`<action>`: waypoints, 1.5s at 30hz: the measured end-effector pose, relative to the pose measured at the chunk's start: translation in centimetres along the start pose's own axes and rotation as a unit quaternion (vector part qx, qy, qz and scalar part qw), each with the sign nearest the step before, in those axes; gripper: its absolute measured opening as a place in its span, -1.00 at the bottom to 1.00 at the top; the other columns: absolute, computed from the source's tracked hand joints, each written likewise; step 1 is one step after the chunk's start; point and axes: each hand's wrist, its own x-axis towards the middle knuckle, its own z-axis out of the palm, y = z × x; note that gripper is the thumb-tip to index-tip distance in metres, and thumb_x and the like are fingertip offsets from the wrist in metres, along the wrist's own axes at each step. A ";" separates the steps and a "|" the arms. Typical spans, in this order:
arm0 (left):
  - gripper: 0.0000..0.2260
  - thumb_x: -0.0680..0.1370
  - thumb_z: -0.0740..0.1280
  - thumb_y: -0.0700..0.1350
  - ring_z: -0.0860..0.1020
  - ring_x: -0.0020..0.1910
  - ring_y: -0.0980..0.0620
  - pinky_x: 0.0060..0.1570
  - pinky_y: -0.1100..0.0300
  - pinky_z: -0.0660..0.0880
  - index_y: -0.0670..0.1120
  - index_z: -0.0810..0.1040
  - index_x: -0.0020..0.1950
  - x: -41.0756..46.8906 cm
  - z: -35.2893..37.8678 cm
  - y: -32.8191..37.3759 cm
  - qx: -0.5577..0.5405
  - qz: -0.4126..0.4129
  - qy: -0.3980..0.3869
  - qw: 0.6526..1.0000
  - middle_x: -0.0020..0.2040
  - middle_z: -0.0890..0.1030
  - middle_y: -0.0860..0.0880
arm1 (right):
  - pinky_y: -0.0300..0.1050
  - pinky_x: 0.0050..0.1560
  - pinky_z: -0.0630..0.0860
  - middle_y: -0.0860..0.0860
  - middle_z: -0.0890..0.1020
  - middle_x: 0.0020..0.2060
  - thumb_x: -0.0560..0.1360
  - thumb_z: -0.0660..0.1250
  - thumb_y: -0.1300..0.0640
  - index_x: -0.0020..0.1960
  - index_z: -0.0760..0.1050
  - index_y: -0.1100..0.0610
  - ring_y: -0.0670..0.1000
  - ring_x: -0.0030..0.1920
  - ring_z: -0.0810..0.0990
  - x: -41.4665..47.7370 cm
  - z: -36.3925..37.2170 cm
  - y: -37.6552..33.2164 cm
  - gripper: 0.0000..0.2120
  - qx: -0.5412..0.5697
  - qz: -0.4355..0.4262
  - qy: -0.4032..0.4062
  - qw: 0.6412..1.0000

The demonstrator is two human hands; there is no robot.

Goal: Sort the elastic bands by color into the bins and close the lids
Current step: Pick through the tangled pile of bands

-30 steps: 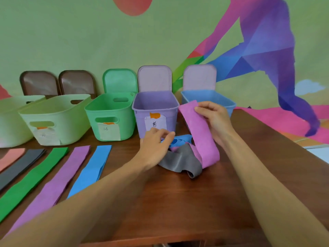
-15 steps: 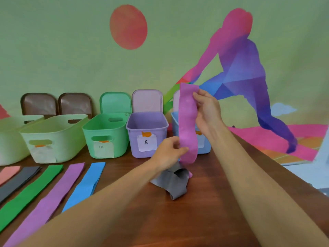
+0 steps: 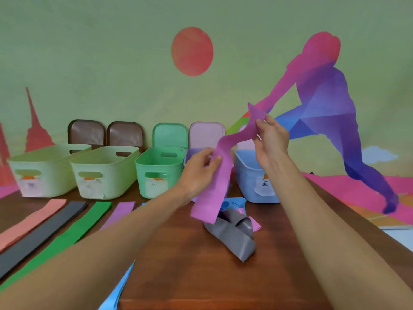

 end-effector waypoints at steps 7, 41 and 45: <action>-0.80 0.57 0.30 -0.01 0.51 -0.43 0.12 -0.43 0.32 0.42 -0.13 0.58 0.01 -3.8 -8.2 -3.3 0.026 -0.130 -0.042 0.990 -0.24 0.63 -0.07 | -0.27 -0.45 0.42 0.07 0.57 -0.27 0.44 0.26 0.40 0.08 0.54 0.21 -0.05 -0.36 0.48 -1.8 3.3 6.1 -0.75 -0.124 0.063 -0.020 0.990; -0.78 0.47 0.44 -0.16 0.65 -0.07 -0.03 -0.14 0.19 0.60 -0.11 0.48 0.06 -15.2 -22.9 -14.4 -0.047 -0.470 -0.139 0.871 0.01 0.59 -0.09 | -0.28 -0.27 0.35 -0.12 0.50 -0.35 0.43 0.46 0.19 -0.02 0.53 0.13 -0.17 -0.30 0.47 -10.2 10.3 31.3 -0.84 -0.624 -0.057 -0.384 0.678; -0.74 0.47 0.42 -0.19 0.62 -0.24 0.02 -0.18 0.19 0.61 -0.14 0.49 0.13 -14.7 -22.1 -13.7 0.052 -0.436 -0.150 0.886 -0.13 0.57 -0.04 | -0.05 -0.04 0.51 -0.04 0.58 -0.27 0.42 0.47 0.16 -0.03 0.53 0.11 0.01 -0.15 0.58 -10.4 10.2 32.1 -0.83 -0.642 -0.051 -0.406 0.648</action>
